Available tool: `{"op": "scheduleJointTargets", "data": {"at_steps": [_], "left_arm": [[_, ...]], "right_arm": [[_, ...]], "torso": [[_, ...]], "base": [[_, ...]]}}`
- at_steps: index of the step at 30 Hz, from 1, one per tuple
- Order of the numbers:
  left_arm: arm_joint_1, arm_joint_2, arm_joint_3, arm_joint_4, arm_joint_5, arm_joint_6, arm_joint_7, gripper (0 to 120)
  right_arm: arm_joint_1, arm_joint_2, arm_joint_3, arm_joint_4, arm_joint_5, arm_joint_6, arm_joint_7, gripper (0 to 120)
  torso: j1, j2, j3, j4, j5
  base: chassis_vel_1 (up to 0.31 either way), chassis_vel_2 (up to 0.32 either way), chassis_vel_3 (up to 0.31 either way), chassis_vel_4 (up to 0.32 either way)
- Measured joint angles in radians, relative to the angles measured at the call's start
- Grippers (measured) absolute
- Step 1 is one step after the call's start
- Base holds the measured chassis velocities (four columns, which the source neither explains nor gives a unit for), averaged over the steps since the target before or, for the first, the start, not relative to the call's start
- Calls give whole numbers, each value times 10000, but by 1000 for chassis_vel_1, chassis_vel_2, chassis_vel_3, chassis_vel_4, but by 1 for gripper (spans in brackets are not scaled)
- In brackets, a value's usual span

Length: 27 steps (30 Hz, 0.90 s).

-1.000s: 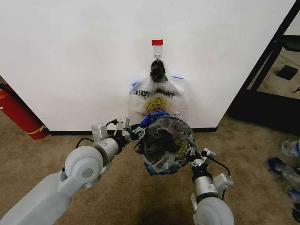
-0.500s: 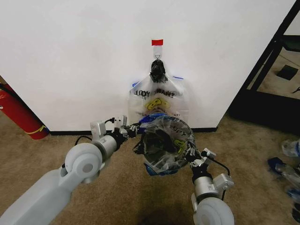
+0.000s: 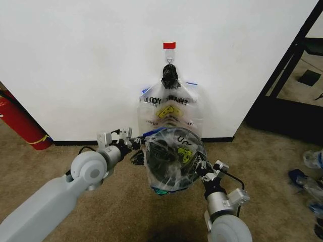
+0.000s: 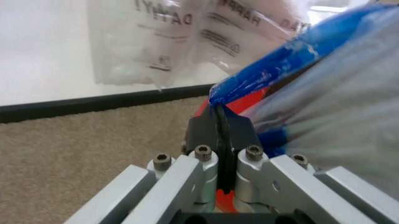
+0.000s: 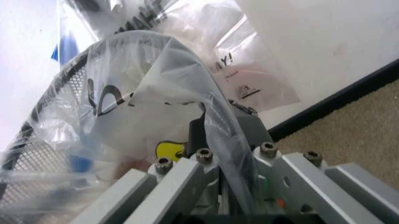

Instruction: Pick up the garbage bag from the wall and place it over the trash bin.

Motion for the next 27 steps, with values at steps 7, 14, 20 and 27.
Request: {"op": "scheduleJointTargets", "data": {"at_steps": [7, 14, 20, 27], "left_arm": [[8, -277, -402, -149, -245, -211, -242, 11], [366, -167, -1080, -370, -222, -209, -365, 36], [847, -390, -1702, -637, -51, -255, -435, 57], [2345, -1563, -3628, -1654, -826, -1101, -1217, 83]], "right_arm": [[13, 34, 16, 20, 233, -46, 112, 0], [72, 88, 166, -67, 566, -76, 267, 0], [128, 254, 306, -142, 1016, -224, 610, 0], [210, 515, 573, -234, 1955, -441, 1060, 0]], "torso": [[0, 0, 0, -4, 0], [0, 0, 0, 0, 0], [0, 0, 0, -4, 1], [0, 0, 0, -2, 1]], "base": [[0, 0, 0, 0], [0, 0, 0, 0], [0, 0, 0, 0], [0, 0, 0, 0]]}}
